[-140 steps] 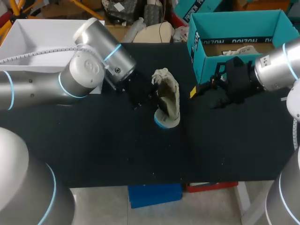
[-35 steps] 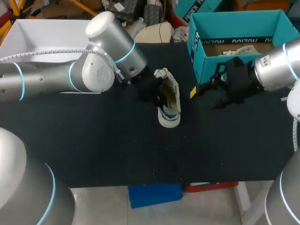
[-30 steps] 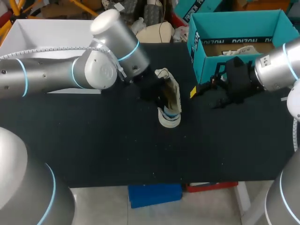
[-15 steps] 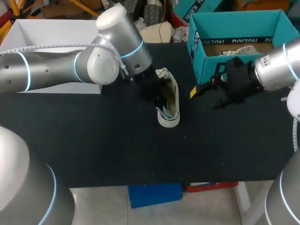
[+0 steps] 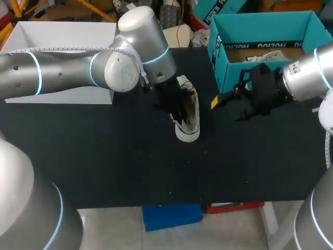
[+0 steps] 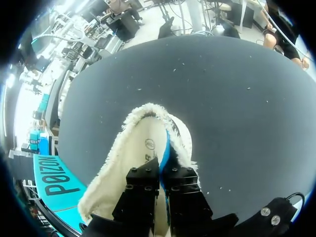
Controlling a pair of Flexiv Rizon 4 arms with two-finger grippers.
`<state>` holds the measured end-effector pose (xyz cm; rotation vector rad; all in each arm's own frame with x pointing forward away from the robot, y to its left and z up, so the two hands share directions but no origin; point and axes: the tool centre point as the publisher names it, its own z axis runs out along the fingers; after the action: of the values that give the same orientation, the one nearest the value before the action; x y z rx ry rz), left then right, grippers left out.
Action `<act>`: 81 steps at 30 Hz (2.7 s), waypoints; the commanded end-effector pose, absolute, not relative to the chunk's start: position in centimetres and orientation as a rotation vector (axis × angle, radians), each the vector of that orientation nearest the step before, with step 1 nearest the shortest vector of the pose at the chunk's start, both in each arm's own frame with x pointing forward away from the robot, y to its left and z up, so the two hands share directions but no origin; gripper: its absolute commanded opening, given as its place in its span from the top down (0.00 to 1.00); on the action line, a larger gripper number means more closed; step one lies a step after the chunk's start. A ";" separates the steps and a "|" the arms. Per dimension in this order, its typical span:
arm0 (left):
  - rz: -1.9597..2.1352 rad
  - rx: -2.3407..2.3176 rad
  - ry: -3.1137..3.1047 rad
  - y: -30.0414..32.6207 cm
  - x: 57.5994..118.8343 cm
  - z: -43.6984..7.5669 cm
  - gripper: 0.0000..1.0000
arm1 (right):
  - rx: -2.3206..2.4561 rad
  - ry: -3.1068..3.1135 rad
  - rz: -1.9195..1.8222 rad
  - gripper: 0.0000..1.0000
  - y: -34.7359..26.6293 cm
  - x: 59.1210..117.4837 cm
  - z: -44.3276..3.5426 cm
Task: Take the shoe out of the shoebox, open the shoe tongue, remove and reinsert the insole, then place the shoe into the shoebox
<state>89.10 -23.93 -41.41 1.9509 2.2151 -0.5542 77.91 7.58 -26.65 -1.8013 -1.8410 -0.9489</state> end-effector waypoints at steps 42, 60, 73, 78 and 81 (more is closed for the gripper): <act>-0.351 2.169 2.222 -24.2 87.9 -38.8 1.00 | -1.804 -1.842 -0.947 0.00 7.6 77.9 -26.6; -0.408 2.176 2.235 -23.8 87.6 -42.7 1.00 | -1.804 -1.842 -0.947 0.00 7.6 77.9 -26.6; -0.566 1.991 2.072 -23.8 88.6 -33.4 1.00 | -1.804 -1.842 -0.947 0.00 7.6 77.9 -26.6; -0.660 1.744 2.054 -22.7 90.8 -30.0 1.00 | -1.804 -1.842 -0.947 0.00 7.6 77.9 -26.6; -0.566 1.626 2.044 -21.8 93.1 -28.9 1.00 | -1.804 -1.842 -0.947 0.00 7.6 77.9 -26.6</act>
<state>93.16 -24.27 -30.50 1.8039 2.0977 -0.5971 77.91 7.57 -26.64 -1.8013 -1.8410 -0.9488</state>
